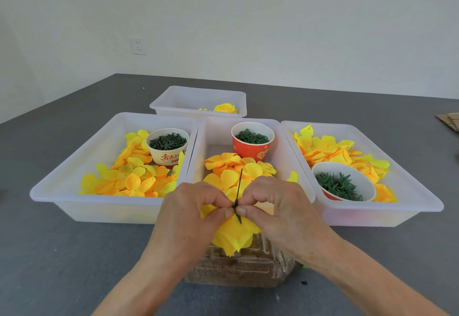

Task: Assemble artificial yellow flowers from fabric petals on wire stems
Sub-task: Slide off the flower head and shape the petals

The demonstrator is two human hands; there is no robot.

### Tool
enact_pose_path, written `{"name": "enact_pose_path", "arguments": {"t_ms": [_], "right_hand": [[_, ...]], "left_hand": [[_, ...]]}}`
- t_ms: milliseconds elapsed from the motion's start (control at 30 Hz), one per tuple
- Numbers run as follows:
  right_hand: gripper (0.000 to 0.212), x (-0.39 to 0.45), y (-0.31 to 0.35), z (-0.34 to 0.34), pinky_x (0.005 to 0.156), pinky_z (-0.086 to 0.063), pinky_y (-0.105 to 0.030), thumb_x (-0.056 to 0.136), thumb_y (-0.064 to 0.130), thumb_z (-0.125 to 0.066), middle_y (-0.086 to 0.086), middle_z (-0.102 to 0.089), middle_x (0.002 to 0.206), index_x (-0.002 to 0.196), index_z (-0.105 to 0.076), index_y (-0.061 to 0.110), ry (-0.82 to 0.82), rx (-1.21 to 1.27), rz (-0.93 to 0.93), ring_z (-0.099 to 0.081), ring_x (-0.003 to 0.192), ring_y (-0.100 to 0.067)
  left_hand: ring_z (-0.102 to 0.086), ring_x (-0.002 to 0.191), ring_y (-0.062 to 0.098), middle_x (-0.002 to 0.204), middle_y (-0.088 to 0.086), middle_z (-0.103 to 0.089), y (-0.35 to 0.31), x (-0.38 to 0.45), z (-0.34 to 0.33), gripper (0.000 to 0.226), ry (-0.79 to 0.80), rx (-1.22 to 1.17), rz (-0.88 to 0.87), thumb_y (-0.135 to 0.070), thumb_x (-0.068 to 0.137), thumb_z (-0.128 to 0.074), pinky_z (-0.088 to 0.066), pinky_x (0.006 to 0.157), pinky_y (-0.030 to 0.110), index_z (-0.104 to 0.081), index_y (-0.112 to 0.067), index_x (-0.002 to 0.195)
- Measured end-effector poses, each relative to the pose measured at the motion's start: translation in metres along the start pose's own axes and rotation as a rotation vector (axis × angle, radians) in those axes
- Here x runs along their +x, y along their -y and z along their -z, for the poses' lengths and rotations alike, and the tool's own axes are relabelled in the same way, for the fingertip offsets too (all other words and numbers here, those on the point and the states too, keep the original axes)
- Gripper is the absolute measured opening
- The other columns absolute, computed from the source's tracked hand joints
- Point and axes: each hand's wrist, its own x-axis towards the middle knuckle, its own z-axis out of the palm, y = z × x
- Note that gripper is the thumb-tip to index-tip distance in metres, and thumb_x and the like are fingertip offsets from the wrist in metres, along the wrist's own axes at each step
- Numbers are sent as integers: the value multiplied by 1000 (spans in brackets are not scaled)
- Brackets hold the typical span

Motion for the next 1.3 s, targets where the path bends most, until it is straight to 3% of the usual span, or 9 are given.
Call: {"name": "enact_pose_path", "arguments": {"t_ms": [133, 200, 300, 567, 700, 833, 1000, 1167, 1300], "right_hand": [[13, 1, 1, 6, 79, -44, -13, 79, 13, -72, 12, -66, 85, 85, -75, 25, 74, 57, -105, -57, 85, 2], [16, 2, 1, 8, 81, -47, -16, 78, 14, -73, 14, -67, 86, 87, -74, 27, 87, 64, -121, -58, 86, 1], [12, 3, 1, 5, 80, -48, -24, 78, 18, -73, 13, -66, 84, 81, -74, 30, 76, 92, -124, -60, 85, -3], [9, 8, -1, 0, 76, -40, -21, 71, 21, -79, 12, -65, 79, 68, -73, 26, 42, 93, -124, -59, 83, -5], [12, 10, -2, -1, 75, -39, -21, 71, 22, -80, 12, -66, 79, 66, -71, 29, 47, 71, -123, -59, 83, -5], [16, 9, -4, -3, 76, -40, -21, 71, 19, -80, 11, -66, 81, 65, -69, 30, 38, 85, -125, -59, 83, -4], [33, 4, -7, -9, 77, -44, -26, 70, 14, -80, 12, -65, 78, 60, -61, 38, -33, 123, -79, -61, 83, -9], [35, 0, -7, -13, 79, -45, -30, 71, 14, -79, 13, -63, 78, 59, -57, 38, -85, 57, -43, -58, 87, -14], [27, 0, 0, -9, 81, -45, -30, 72, 15, -79, 14, -64, 77, 62, -62, 34, -66, 42, -65, -59, 86, -10]], "left_hand": [[-58, 88, -10, 85, -33, -64, -1, -5, 5, 25, 27, -104, 83, -15, 72, -77, -42, 74, 12, -70, -38, 67], [-57, 90, -10, 88, -33, -64, -1, -7, 6, 19, 29, -125, 107, -17, 72, -76, -43, 76, 16, -72, -35, 72], [-58, 89, -10, 88, -32, -64, -2, -6, 7, 20, 27, -102, 100, -17, 73, -76, -45, 77, 17, -71, -36, 72], [-60, 89, -5, 83, -28, -64, -6, -4, 3, 14, 3, 76, 16, -16, 76, -73, -42, 74, 6, -74, -31, 78], [-58, 93, 1, 85, -26, -62, -5, -2, 3, 11, 19, 129, -12, -16, 75, -75, -45, 85, 22, -76, -25, 82], [-55, 94, -3, 83, -29, -61, -3, -3, 1, 12, -8, 112, -19, -15, 73, -77, -41, 83, 12, -76, -25, 79], [-57, 93, 2, 81, -24, -64, -1, -6, -3, 16, -51, 86, -42, -7, 67, -80, -46, 82, 25, -76, -22, 71], [-58, 92, 9, 79, -24, -63, -1, -7, -6, 17, -74, 133, -66, -4, 64, -82, -46, 85, 48, -75, -20, 69], [-57, 93, 1, 81, -26, -65, -2, -10, -3, 15, -83, 77, -25, -12, 68, -80, -46, 89, 38, -77, -25, 76]]}}
